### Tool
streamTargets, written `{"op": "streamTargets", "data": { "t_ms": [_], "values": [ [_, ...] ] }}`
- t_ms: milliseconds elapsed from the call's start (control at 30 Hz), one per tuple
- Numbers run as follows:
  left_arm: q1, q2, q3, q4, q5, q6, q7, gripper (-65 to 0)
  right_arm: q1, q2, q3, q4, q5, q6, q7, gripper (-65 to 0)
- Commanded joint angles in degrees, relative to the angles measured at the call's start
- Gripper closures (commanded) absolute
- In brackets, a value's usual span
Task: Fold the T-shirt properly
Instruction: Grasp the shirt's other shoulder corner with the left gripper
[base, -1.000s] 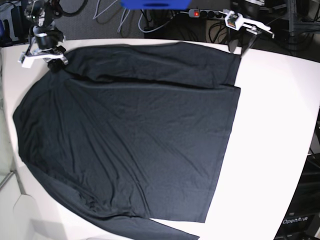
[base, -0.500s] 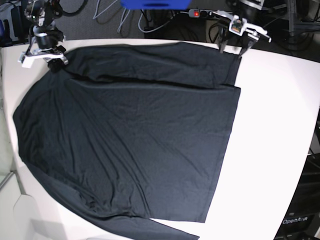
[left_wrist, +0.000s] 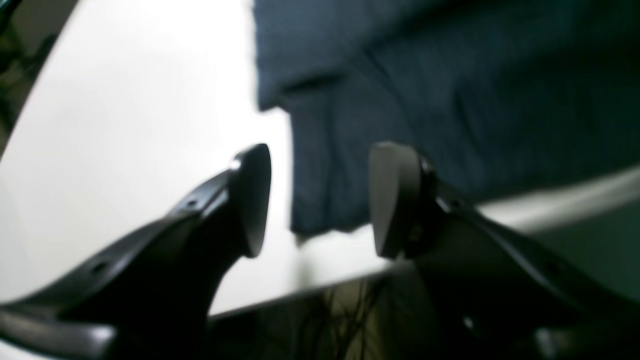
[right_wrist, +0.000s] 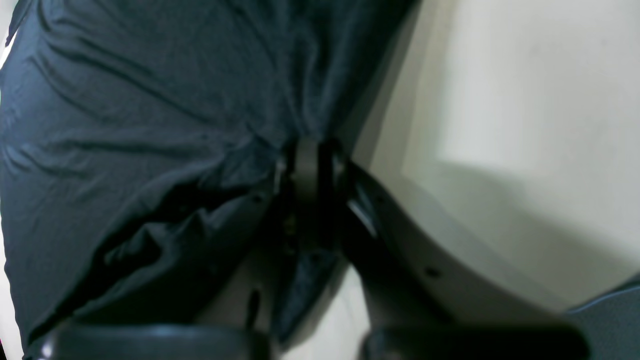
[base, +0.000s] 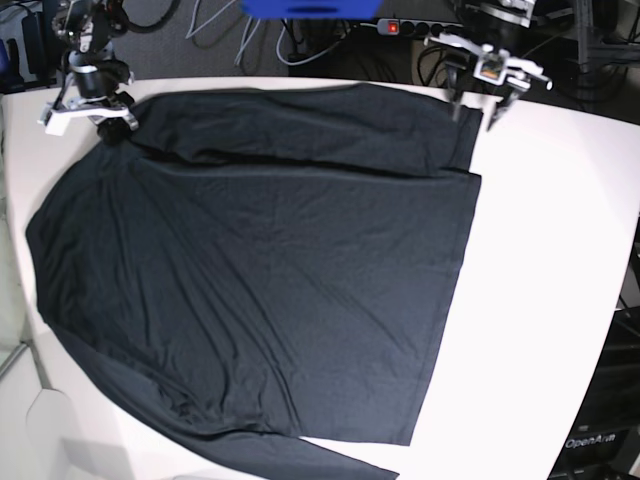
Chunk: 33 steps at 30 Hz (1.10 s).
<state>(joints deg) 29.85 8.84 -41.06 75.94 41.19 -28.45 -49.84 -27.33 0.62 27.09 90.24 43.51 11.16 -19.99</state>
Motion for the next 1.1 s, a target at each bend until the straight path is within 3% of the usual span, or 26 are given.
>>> {"op": "streamTargets", "data": {
  "t_ms": [0, 167, 300, 633, 900, 1067],
  "values": [
    [1.4, 0.2, 0.8, 0.1, -2.7, -0.3, -1.3, -31.3, -0.2, 0.3, 0.2, 0.7, 0.5, 0.2, 0.5, 0.0],
    [3.8, 0.2, 4.4, -0.1, -14.7, -0.3, -0.8, -31.3, -0.1, 0.3, 0.2, 0.7, 0.5, 0.2, 0.5, 0.0],
    [3.6, 0.2, 5.1, -2.7, -19.6, -0.3, 1.5, -31.3, -0.1, 0.3, 0.2, 0.7, 0.5, 0.2, 0.5, 0.0],
    [5.9, 0.2, 11.7, 1.7, -37.4, -0.4, 20.4, -31.3, -0.2, 0.3, 0.2, 0.7, 0.5, 0.2, 0.5, 0.0],
    [6.6, 0.2, 11.6, 11.5, -49.9, -0.5, 43.2, -31.3, -0.3, 0.2, 0.2, 0.6, 0.5, 0.2, 0.5, 0.0],
    [6.6, 0.2, 11.5, 13.0, -52.6, -2.1, 48.7, -31.3, -0.3, 0.2, 0.2, 0.6, 0.5, 0.2, 0.5, 0.0]
  ]
}}
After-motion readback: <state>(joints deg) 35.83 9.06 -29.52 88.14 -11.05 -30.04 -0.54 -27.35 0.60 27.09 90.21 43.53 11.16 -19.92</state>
